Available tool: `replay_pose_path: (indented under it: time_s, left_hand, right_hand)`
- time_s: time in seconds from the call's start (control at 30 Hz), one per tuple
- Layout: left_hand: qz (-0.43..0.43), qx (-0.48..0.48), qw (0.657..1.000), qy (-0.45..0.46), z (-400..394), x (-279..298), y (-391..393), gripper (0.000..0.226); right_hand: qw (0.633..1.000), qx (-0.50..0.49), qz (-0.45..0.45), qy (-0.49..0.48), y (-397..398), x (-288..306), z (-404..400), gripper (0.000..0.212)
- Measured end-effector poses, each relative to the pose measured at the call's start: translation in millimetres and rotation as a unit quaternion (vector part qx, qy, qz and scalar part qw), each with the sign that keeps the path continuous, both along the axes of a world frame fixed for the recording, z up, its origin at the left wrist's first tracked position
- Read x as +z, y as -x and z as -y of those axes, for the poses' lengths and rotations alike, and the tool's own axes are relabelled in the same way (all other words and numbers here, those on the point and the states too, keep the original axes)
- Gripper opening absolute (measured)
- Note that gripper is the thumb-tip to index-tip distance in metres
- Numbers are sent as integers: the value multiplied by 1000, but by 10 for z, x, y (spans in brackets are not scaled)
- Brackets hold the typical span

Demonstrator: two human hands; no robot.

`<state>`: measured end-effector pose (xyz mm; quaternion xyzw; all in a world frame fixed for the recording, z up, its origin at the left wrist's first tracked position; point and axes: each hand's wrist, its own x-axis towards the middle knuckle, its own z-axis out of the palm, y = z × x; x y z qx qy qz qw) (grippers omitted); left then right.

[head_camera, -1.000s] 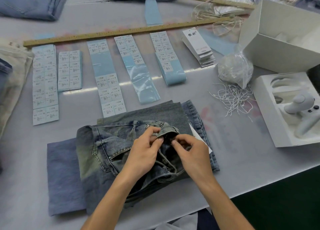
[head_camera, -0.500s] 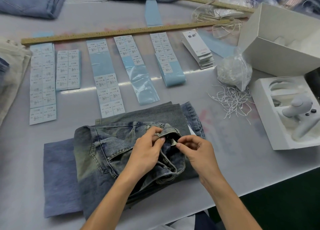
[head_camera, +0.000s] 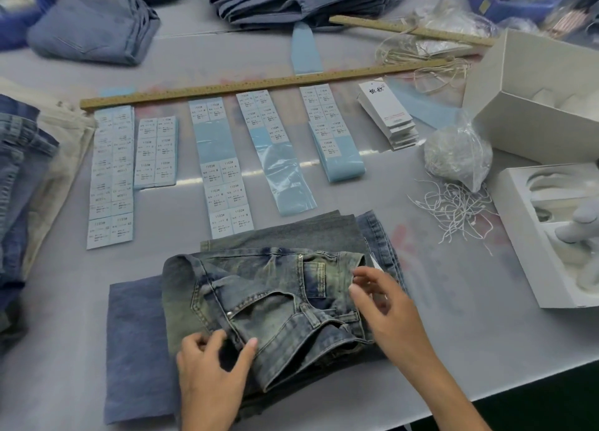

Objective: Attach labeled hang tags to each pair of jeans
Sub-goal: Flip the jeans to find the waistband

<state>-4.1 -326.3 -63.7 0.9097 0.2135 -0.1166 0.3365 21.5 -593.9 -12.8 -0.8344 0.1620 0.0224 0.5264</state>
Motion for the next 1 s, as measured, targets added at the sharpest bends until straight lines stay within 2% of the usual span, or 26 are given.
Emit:
replay_pose_path:
  time_s: [0.07, 0.13, 0.2, 0.23, 0.3, 0.37, 0.4, 0.43, 0.5, 0.53, 0.6, 0.67, 0.73, 0.87, 0.93, 1.0]
  left_hand:
    - [16, -31, 999, 34, 16, 66, -113, 25]
    - [11, -1, 987, 159, -25, 161, -333, 20]
    - [5, 20, 941, 339, 15, 381, -579, 8]
    - [10, 10, 918, 397, 102, 480, -696, 6]
    - [15, -22, 881, 472, 366, 548, -918, 21]
    - [-16, -75, 855, 513, 672, 495, -1109, 33]
    - [-26, -116, 856, 503, 807, 428, -1178, 32]
    - [-25, -163, 869, 466, 913, 342, -1217, 31]
    - [52, -267, 914, 301, 1055, 88, -1191, 37]
    - [121, -305, 920, 215, 1097, -49, -1119, 39]
    - [240, -358, 897, 94, 1130, -315, -892, 40]
    - [275, -386, 881, 4, 1138, -481, -662, 48]
    - [262, -381, 886, -42, 1132, -494, -543, 52]
    - [218, -312, 923, -45, 1104, -346, -621, 46]
    - [226, -337, 911, -69, 1023, -336, -649, 46]
    - [241, -360, 896, -98, 854, -370, -701, 46]
  right_hand:
    - [974, 155, -19, 163, 124, -53, 71, 33]
    - [943, 225, -103, 223, 231, -114, 146, 45]
    - [947, 200, -130, 213, 290, -133, 226, 42]
    - [951, 189, -124, 209, 302, -115, 257, 43]
    - [958, 184, -110, 189, 304, -48, 272, 51]
    - [977, 159, -115, 85, 291, 38, 235, 59]
    - [982, 137, -124, 41, 273, 57, 208, 59]
    - [985, 118, -127, 29, 258, 57, 174, 49]
    - [985, 87, -111, 101, 245, -10, 141, 21]
    - [980, 74, -107, 150, 248, -31, 114, 18]
    - [969, 19, -47, 241, 237, -88, 72, 25]
    - [949, -41, 78, 302, 156, -141, 5, 33]
    - [934, -38, 161, 316, 53, -208, -87, 42]
    - [910, 128, 107, 380, -47, -435, -245, 60]
    - [912, 147, 98, 371, -63, -510, -203, 58]
    - [910, 150, 127, 366, -82, -553, -116, 62]
